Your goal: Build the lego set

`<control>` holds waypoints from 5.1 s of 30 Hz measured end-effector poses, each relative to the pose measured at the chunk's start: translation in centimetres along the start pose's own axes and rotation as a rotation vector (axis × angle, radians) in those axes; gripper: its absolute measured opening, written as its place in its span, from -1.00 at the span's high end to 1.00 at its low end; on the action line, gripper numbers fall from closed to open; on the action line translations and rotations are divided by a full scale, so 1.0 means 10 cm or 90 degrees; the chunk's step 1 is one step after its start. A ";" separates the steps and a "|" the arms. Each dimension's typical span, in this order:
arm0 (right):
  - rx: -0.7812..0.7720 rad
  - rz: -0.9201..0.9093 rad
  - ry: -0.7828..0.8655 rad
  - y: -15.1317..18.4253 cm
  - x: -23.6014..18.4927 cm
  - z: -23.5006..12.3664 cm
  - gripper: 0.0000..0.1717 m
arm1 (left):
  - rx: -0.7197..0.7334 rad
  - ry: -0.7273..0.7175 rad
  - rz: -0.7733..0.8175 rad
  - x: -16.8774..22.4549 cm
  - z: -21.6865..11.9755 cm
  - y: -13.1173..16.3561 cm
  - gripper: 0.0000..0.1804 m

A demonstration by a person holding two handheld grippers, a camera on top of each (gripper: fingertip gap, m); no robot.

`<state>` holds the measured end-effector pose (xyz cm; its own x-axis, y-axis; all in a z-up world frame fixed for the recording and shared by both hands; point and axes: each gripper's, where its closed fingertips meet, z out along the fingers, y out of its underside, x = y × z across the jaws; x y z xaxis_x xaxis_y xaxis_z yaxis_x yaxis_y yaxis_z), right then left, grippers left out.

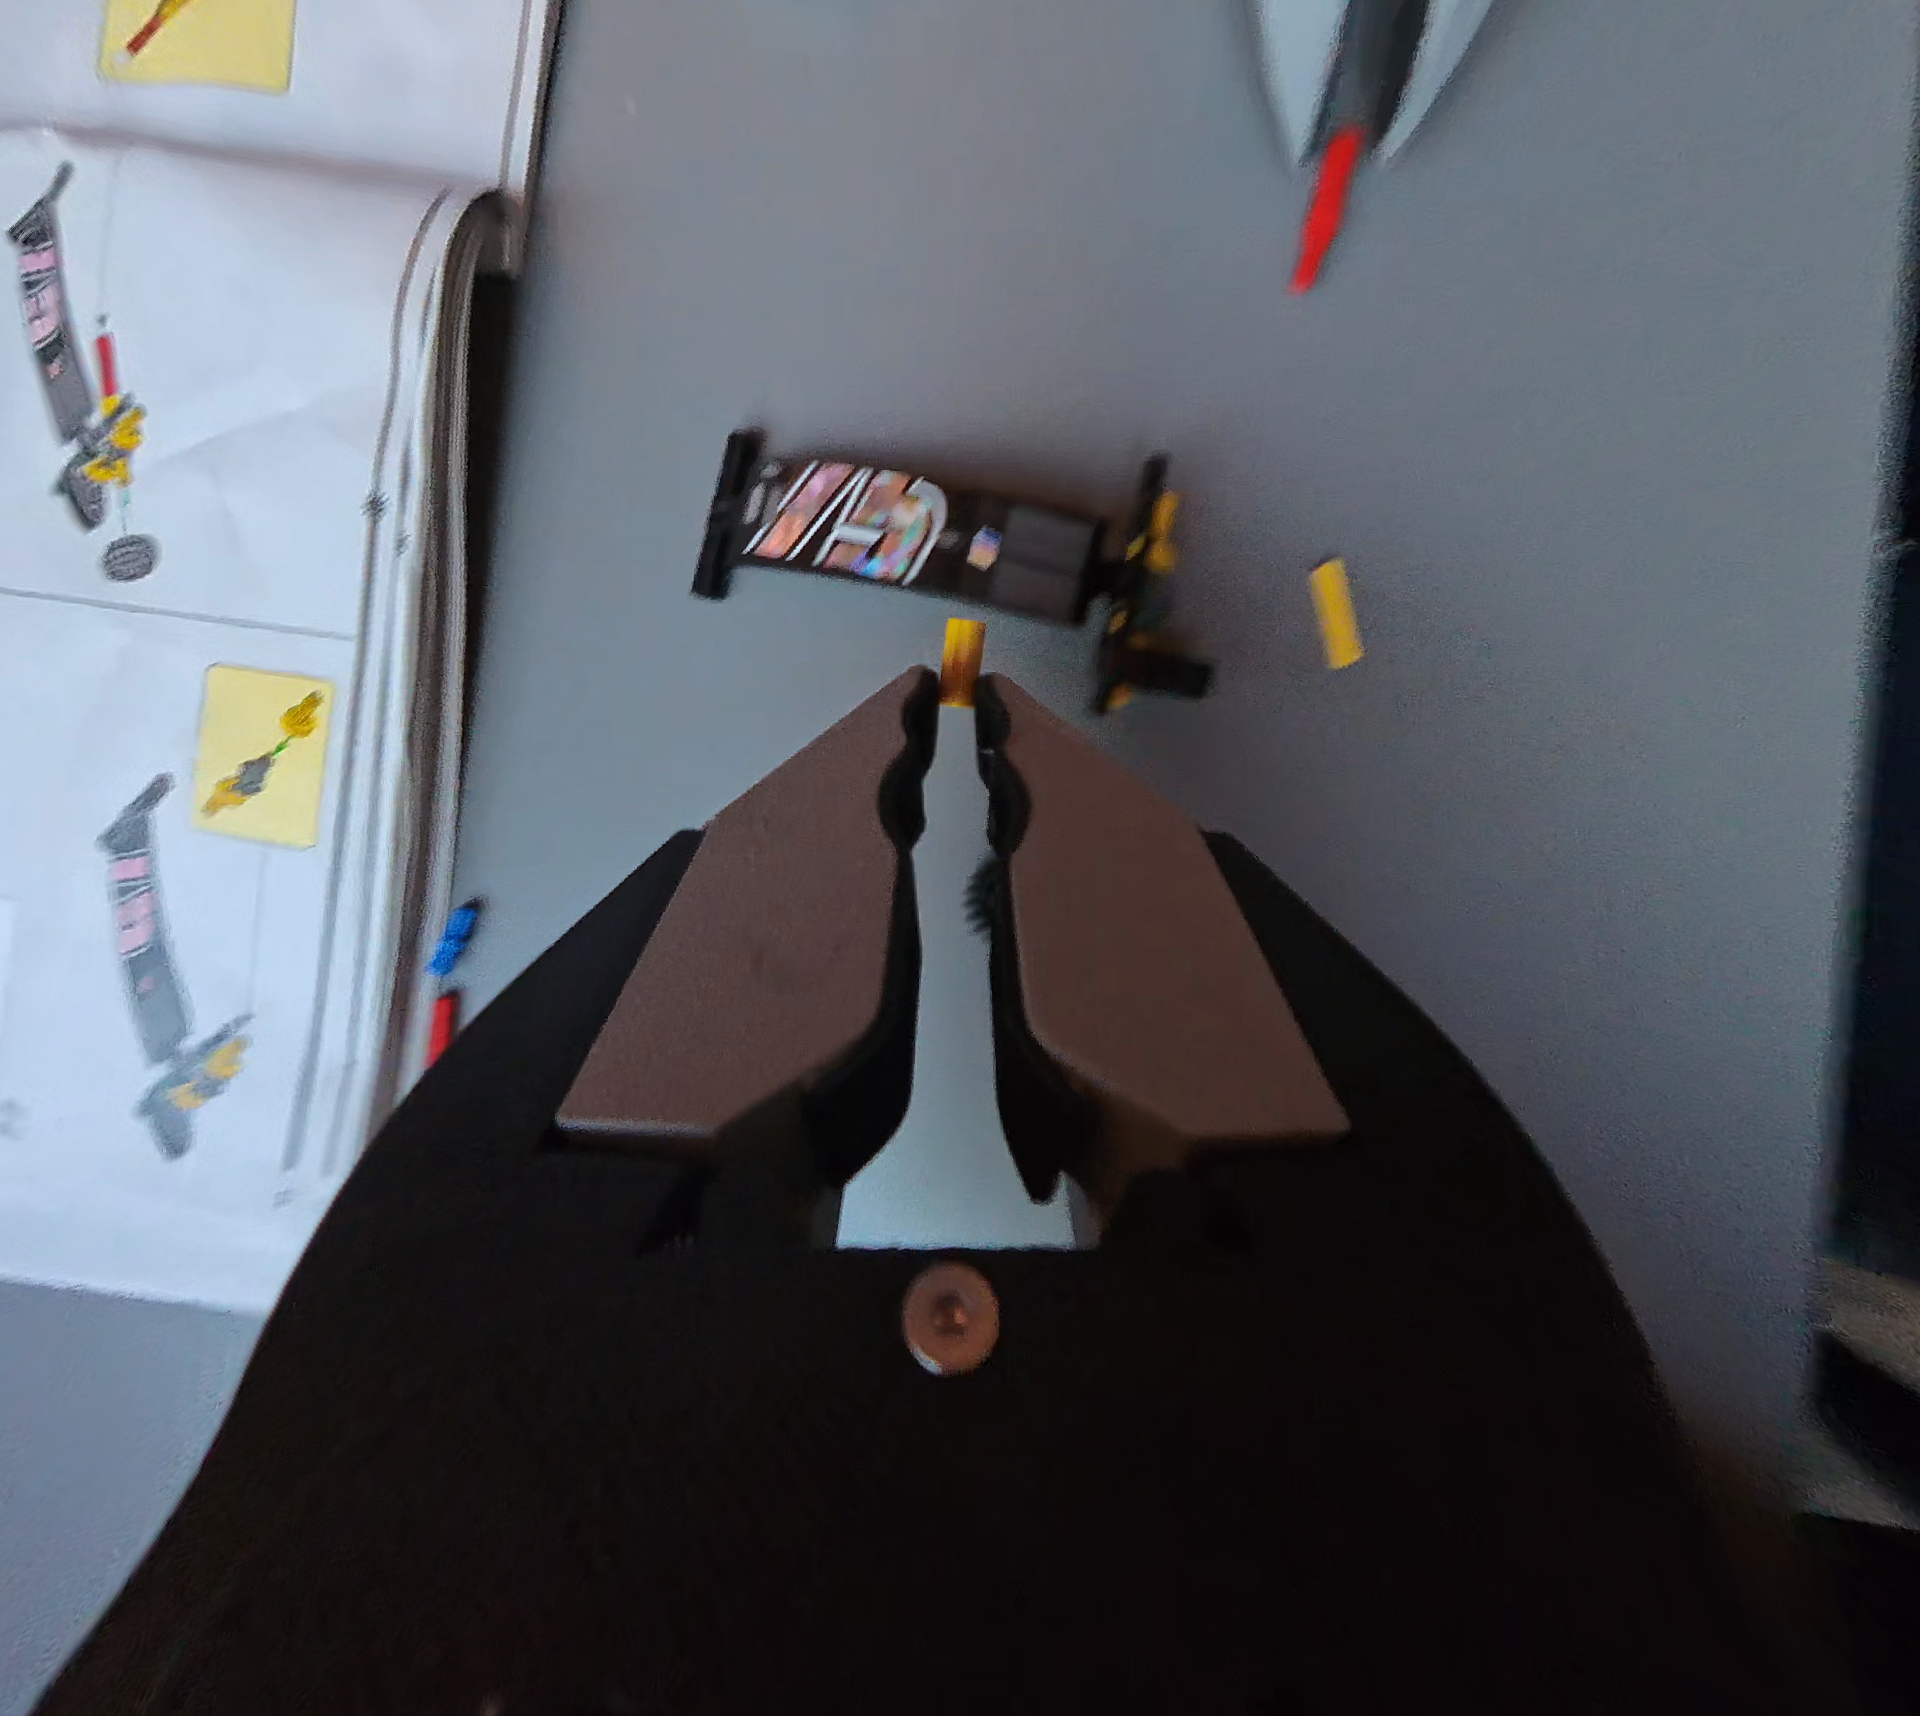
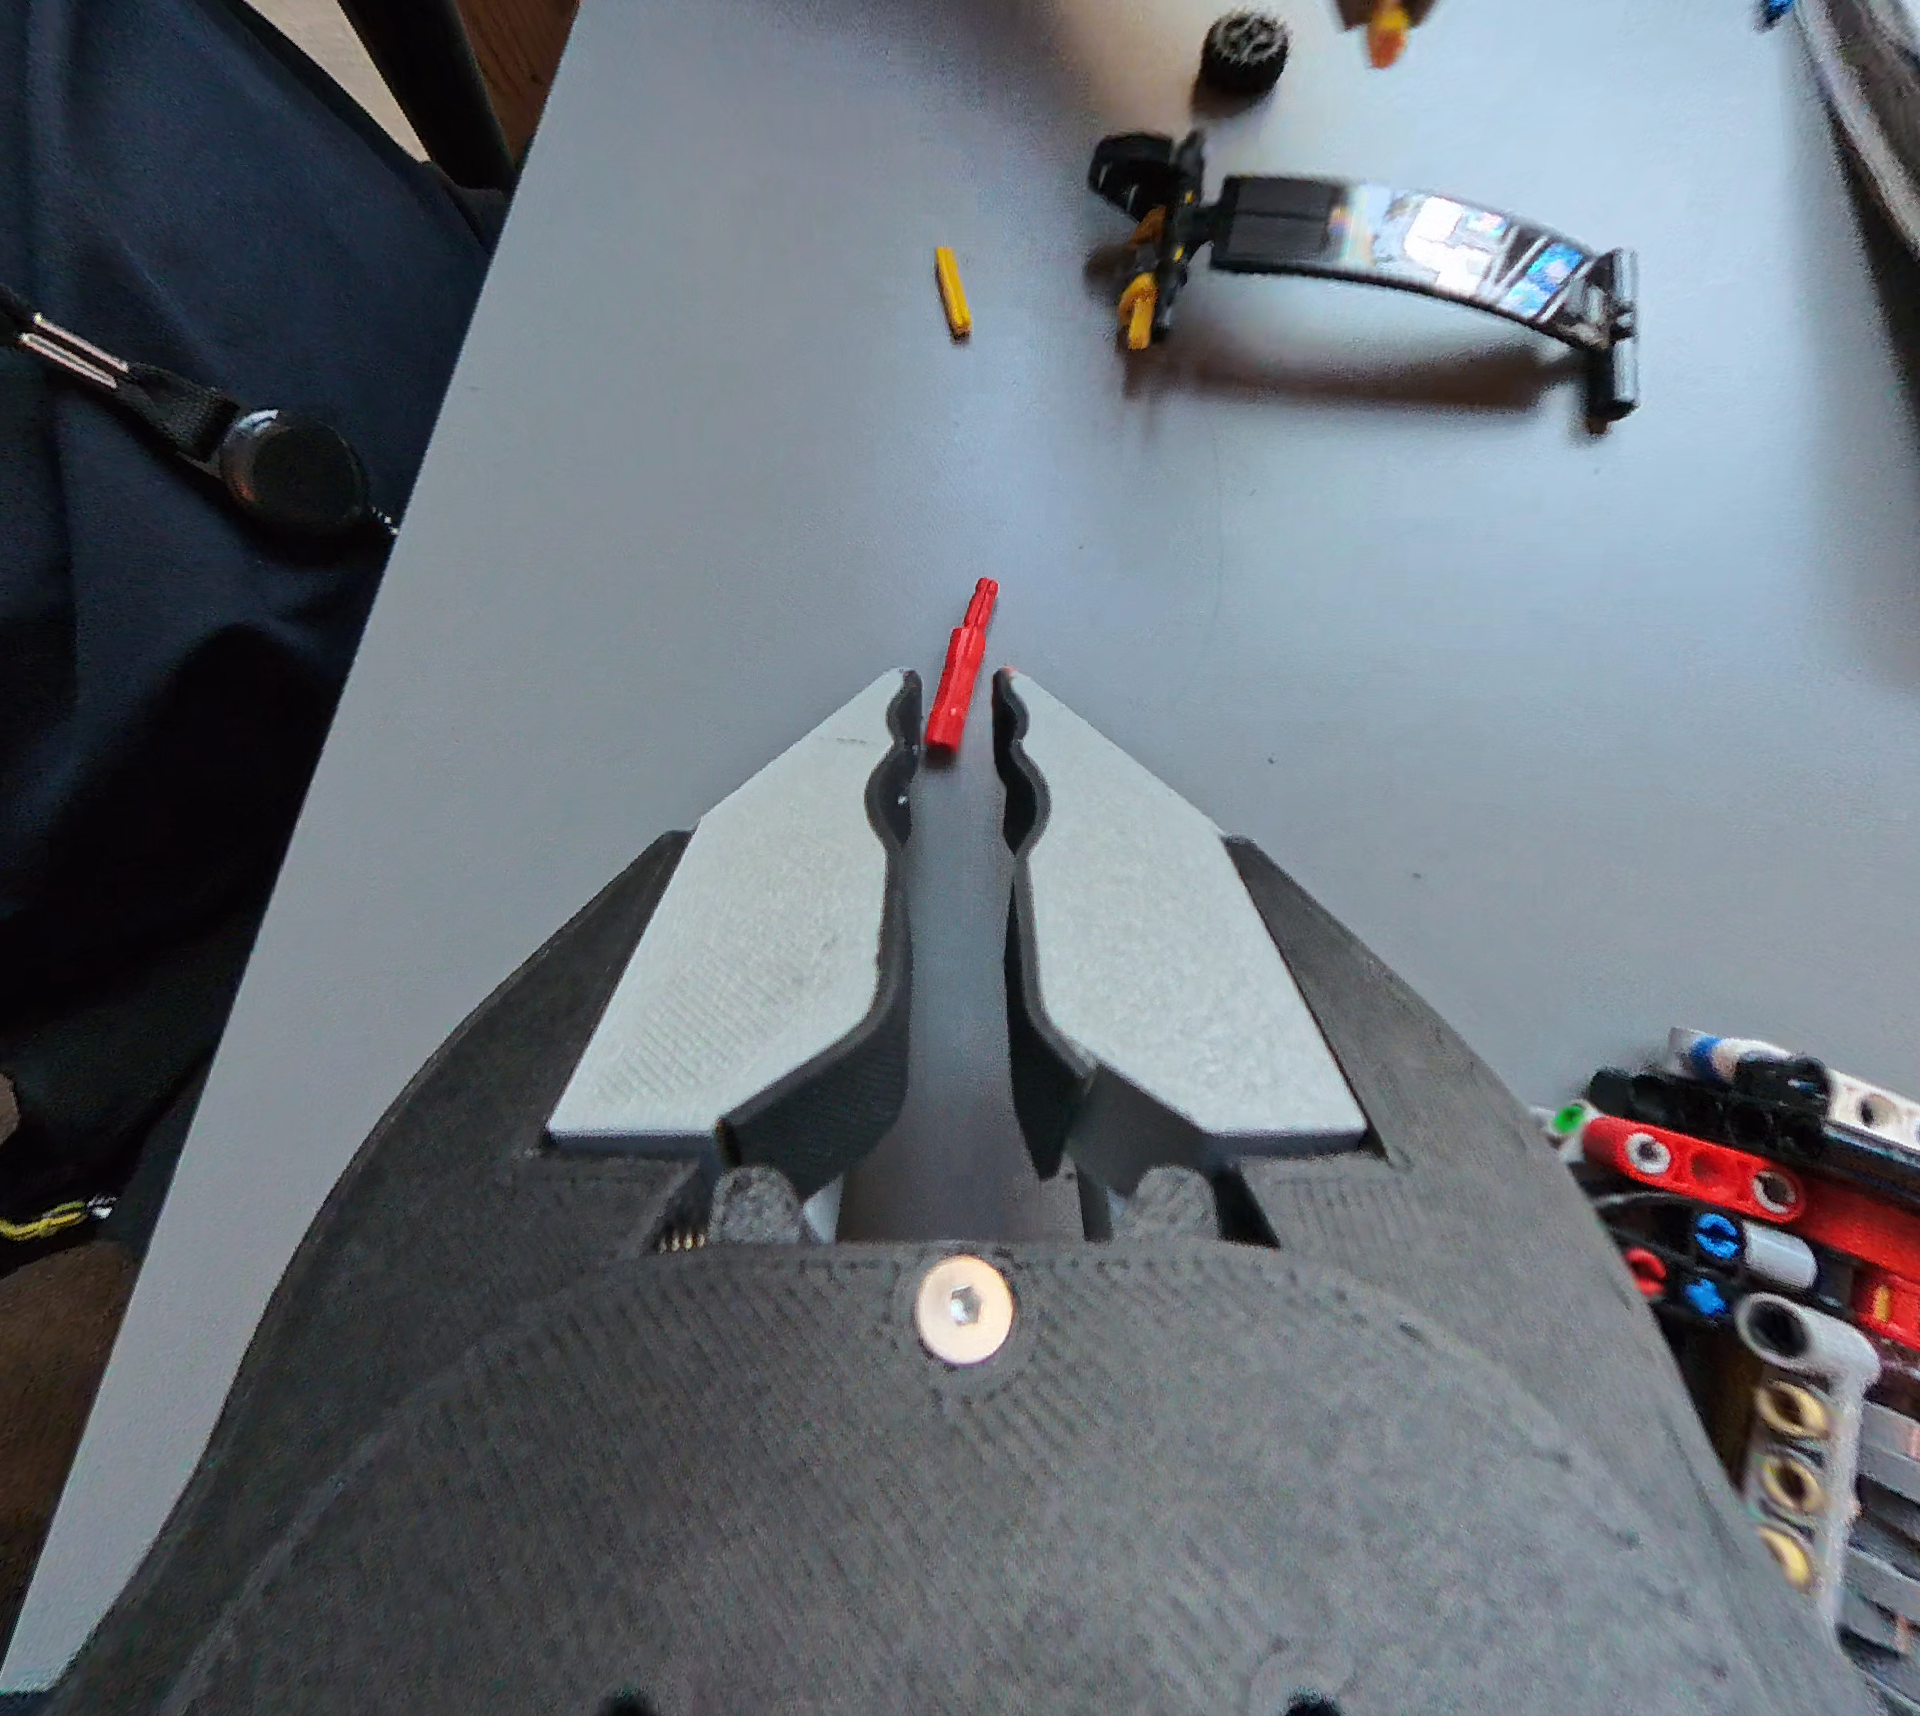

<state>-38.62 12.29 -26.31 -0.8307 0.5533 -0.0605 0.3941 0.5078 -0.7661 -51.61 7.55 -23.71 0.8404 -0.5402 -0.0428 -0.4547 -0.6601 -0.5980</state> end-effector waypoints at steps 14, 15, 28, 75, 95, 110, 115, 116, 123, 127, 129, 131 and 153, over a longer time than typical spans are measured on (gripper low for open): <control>0.080 -0.090 0.160 -0.46 0.08 -0.02 0.87 | 0.031 0.146 -0.123 0.66 0.27 -0.56 0.95; 0.082 -0.089 0.163 -0.47 0.09 -0.03 0.87 | 0.036 0.149 -0.118 0.68 0.28 -0.60 0.96; 0.086 -0.103 0.146 -0.48 0.03 -0.02 0.88 | 0.055 0.157 -0.084 0.81 0.41 -0.78 0.95; 0.067 -0.011 0.154 -0.34 0.22 -0.04 0.96 | 0.056 0.005 -0.013 0.61 0.52 -0.80 0.85; 0.153 0.085 0.081 -0.45 0.21 -0.16 0.96 | 0.109 -0.107 0.132 0.57 0.47 -0.94 0.93; 0.058 0.061 0.103 -0.22 0.21 -0.08 0.80 | -0.014 -0.026 0.096 0.68 0.58 -0.56 0.95; 0.041 0.029 0.064 -0.17 0.05 -0.09 0.79 | -0.057 -0.023 0.113 0.71 0.63 -0.47 0.95; 0.030 0.029 0.054 -0.14 0.02 -0.07 0.79 | -0.062 -0.022 0.119 0.72 0.64 -0.47 0.95; -0.057 0.009 0.070 0.05 0.03 0.10 0.95 | -0.083 -0.009 0.128 0.75 0.73 -0.41 0.95; -0.053 0.010 0.066 0.05 0.03 0.10 0.95 | -0.072 0.008 0.115 0.75 0.73 -0.42 0.95; -0.050 0.011 0.068 0.05 0.04 0.11 0.95 | -0.067 0.019 0.111 0.76 0.74 -0.42 0.95; -0.047 0.009 0.067 0.04 0.04 0.12 0.96 | -0.067 0.033 0.113 0.80 0.73 -0.42 0.95; -0.023 0.038 0.085 -0.01 0.11 0.01 0.96 | 0.093 0.053 0.128 0.71 0.77 -0.49 0.95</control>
<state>-39.63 12.81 -26.38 -0.7467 0.6649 -0.0168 0.4563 0.4938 -0.7402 -41.10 10.95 -27.21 0.7078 -0.6977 -0.1107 -0.5578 -0.4558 -0.6936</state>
